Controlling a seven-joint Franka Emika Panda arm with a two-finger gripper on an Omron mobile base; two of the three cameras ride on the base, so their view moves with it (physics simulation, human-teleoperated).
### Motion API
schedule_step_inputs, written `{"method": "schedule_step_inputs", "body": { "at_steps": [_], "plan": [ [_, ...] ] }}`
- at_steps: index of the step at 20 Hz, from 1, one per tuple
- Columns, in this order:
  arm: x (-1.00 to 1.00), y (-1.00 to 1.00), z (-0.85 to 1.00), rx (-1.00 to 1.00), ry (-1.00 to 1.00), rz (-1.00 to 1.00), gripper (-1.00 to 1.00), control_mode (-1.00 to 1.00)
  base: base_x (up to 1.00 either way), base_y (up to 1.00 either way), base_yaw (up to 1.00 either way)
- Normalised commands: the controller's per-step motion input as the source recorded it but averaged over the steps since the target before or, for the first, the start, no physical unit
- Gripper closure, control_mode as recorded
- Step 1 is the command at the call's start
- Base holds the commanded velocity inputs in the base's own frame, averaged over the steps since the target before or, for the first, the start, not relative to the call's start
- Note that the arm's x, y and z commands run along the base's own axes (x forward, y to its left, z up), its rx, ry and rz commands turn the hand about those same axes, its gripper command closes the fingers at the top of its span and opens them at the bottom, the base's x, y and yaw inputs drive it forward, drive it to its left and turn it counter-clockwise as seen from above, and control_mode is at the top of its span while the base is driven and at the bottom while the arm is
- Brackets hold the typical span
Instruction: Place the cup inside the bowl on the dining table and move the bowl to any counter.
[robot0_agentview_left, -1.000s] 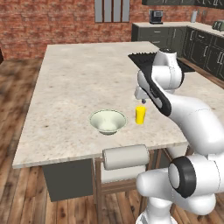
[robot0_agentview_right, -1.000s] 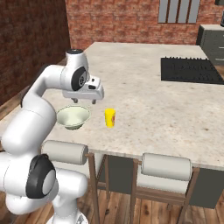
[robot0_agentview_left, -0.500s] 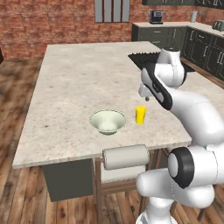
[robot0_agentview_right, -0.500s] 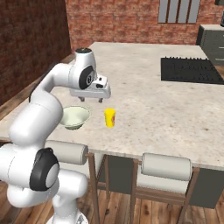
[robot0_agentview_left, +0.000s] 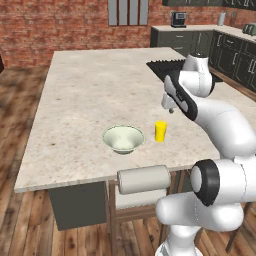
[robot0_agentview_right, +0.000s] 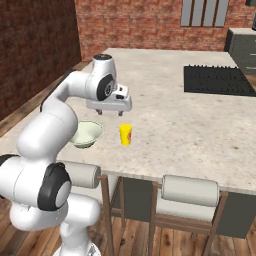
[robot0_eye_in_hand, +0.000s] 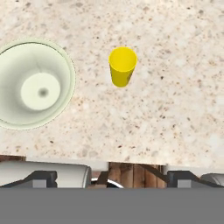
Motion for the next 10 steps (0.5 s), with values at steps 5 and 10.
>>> {"method": "schedule_step_inputs", "body": {
  "at_steps": [5, 10],
  "plan": [
    [0.20, -0.11, -0.01, 0.02, 0.00, 0.00, -1.00, -1.00, 0.00, 0.00, 0.00],
    [0.20, -0.05, 0.00, 0.05, 0.00, 0.00, -1.00, -1.00, 0.00, 0.00, 0.00]
  ]
}}
